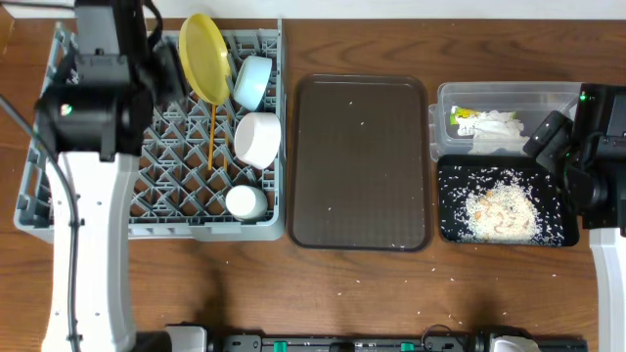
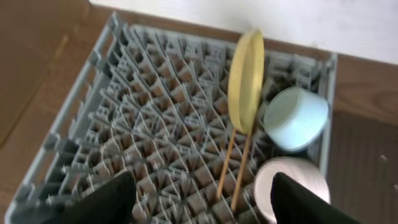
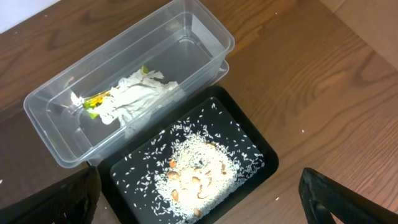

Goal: Sort waste into correct bins and load items into the dishwasher

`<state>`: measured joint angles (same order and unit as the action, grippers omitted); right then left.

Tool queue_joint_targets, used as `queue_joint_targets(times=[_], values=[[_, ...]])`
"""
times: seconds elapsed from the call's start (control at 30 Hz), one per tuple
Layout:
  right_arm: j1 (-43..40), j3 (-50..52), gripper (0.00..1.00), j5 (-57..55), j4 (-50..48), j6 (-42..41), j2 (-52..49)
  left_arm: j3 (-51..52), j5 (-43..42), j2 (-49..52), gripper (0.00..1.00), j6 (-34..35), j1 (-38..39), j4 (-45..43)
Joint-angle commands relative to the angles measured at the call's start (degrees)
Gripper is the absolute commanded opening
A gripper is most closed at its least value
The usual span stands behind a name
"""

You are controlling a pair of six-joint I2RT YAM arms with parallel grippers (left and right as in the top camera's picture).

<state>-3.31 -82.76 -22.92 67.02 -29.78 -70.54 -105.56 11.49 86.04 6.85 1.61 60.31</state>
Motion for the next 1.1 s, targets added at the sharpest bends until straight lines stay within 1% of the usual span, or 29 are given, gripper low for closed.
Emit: queue_joint_targets(times=[0.0,0.1,0.27,0.37,0.43,0.57,0.7,0.83,1.0,1.07], values=[[-0.04,-0.26,0.99,-0.59,0.09,-1.05,0.02,0.70,-3.02,-4.37,0.73,1.86,-0.17,2.45],[-0.04,-0.26,0.99,-0.59,0.07,-1.03,0.04,3.65,-4.04,-7.87,0.74,2.14,-0.17,2.25],[-0.04,-0.26,0.99,-0.59,0.09,-1.03,0.04,13.00,-4.00,-15.87,0.74,2.91,-0.17,0.68],[-0.04,-0.26,0.99,-0.59,0.09,-1.05,0.04,21.62,-4.00,-22.62,0.75,5.81,-0.17,-3.91],[-0.04,-0.26,0.99,-0.59,0.09,-1.05,0.02,27.63,-4.02,-27.45,0.79,7.98,-0.17,-8.22],[-0.04,-0.26,0.99,-0.59,0.09,-1.05,0.04,37.99,-4.50,-35.91,0.81,11.32,-0.17,-16.52],[-0.04,-0.26,0.99,-0.59,0.09,-1.03,0.04,47.34,-10.86,-42.88,0.82,11.50,-0.17,-23.65],[-0.04,-0.26,0.99,-0.59,0.09,-1.05,0.04,54.80,-18.05,-46.01,0.83,11.52,-0.17,-28.94],[-0.04,-0.26,0.99,-0.59,0.09,-1.05,0.04,58.05,-24.09,-45.18,0.83,12.92,-0.17,-29.75],[-0.04,-0.26,0.99,-0.59,0.09,-1.05,0.02,58.14,-29.22,-44.39,0.83,12.98,-0.17,-29.90]])
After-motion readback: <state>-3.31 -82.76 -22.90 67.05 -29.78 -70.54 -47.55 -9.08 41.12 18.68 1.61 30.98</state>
